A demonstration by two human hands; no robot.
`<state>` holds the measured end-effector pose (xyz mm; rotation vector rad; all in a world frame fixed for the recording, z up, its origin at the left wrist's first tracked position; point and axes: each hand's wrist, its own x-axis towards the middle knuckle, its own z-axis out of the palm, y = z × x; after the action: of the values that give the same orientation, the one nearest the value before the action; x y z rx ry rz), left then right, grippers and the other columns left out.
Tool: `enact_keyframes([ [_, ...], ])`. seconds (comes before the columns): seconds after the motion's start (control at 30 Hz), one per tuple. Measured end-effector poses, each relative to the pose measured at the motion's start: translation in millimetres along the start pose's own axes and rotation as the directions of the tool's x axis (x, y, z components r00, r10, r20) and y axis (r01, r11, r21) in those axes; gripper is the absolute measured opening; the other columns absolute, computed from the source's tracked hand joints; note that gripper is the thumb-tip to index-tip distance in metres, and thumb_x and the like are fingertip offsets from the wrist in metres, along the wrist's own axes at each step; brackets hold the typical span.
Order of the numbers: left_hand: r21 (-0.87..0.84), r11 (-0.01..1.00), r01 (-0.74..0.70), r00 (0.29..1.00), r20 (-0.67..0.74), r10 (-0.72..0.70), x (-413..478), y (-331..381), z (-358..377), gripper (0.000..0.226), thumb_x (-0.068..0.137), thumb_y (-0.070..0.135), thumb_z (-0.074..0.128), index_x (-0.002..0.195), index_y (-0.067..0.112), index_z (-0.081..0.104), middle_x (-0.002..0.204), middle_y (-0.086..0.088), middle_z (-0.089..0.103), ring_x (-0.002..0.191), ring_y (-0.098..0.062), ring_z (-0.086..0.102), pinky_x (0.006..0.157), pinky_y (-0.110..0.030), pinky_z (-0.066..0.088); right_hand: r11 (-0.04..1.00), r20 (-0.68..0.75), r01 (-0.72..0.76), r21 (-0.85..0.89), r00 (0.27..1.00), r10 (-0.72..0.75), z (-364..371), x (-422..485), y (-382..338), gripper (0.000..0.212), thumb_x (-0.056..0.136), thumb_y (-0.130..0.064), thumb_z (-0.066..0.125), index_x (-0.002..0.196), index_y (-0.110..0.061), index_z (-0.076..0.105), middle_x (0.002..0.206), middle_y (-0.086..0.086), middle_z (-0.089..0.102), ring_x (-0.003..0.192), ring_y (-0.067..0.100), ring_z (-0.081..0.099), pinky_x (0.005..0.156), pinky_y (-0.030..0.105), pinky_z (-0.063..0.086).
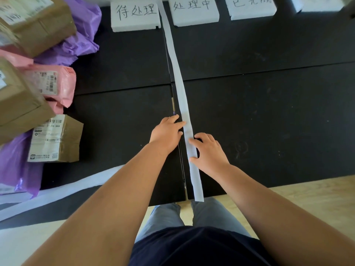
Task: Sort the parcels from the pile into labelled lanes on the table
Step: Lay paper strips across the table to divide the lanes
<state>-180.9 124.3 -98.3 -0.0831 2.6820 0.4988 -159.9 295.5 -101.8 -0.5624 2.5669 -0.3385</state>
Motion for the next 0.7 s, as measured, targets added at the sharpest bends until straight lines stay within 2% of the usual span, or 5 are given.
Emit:
enact_keyframes([
  [0.17, -0.088, 0.996, 0.033, 0.995, -0.088, -0.041, 16, -4, -19, 0.043, 0.104, 0.012, 0.039, 0.144, 0.024, 0.049, 0.148, 0.005, 0.045, 0.131, -0.018, 0.044, 0.1, -0.035, 0.046, 0.997, -0.075, -0.021, 0.071, 0.997, 0.027, -21, 31, -1, 0.034, 0.101, -0.021, 0.052, 0.134, -0.022, 0.059, 0.138, -0.004, 0.05, 0.128, 0.014, 0.045, 0.105, 0.029, 0.044],
  [0.3, -0.103, 0.99, 0.096, 0.988, -0.115, -0.108, 36, -13, -33, 0.045, 0.1, 0.007, 0.041, 0.14, 0.022, 0.052, 0.145, 0.004, 0.047, 0.127, -0.02, 0.047, 0.099, -0.039, 0.049, 0.999, -0.112, 0.042, -0.02, 0.993, -0.044, -46, 73, -7, 0.049, 0.102, -0.016, 0.048, 0.15, -0.022, 0.039, 0.155, -0.002, 0.037, 0.143, 0.019, 0.033, 0.115, 0.036, 0.033],
  [0.43, -0.066, 0.987, 0.143, 0.984, -0.101, -0.149, 55, -23, -42, 0.052, 0.099, 0.004, 0.04, 0.148, 0.021, 0.041, 0.157, 0.002, 0.033, 0.142, -0.021, 0.031, 0.11, -0.04, 0.04, 0.972, -0.01, 0.081, -0.223, 0.996, -0.085, -62, 115, -9, 0.06, 0.105, -0.023, 0.044, 0.158, -0.02, 0.016, 0.166, 0.0, 0.013, 0.153, 0.024, 0.01, 0.123, 0.043, 0.015],
  [0.57, -0.051, 0.988, 0.148, 0.981, -0.123, -0.153, 75, -31, -49, 0.056, 0.099, 0.002, 0.039, 0.151, 0.022, 0.037, 0.161, 0.004, 0.026, 0.147, -0.019, 0.021, 0.115, -0.038, 0.034, 0.973, 0.023, 0.075, -0.217, 0.997, -0.072, -61, 138, -7, 0.057, 0.1, -0.014, 0.053, 0.153, -0.022, 0.032, 0.164, -0.002, 0.022, 0.152, 0.023, 0.016, 0.123, 0.044, 0.015],
  [0.7, -0.033, 0.989, 0.143, 0.979, -0.144, -0.146, 97, -36, -58, 0.056, 0.098, 0.001, 0.04, 0.151, 0.021, 0.037, 0.162, 0.004, 0.025, 0.149, -0.019, 0.019, 0.118, -0.039, 0.03, 0.98, -0.028, 0.06, -0.192, 0.997, -0.067, -68, 150, -8, 0.041, 0.097, -0.017, 0.058, 0.138, -0.021, 0.053, 0.145, -0.002, 0.047, 0.134, 0.022, 0.043, 0.112, 0.039, 0.036],
])
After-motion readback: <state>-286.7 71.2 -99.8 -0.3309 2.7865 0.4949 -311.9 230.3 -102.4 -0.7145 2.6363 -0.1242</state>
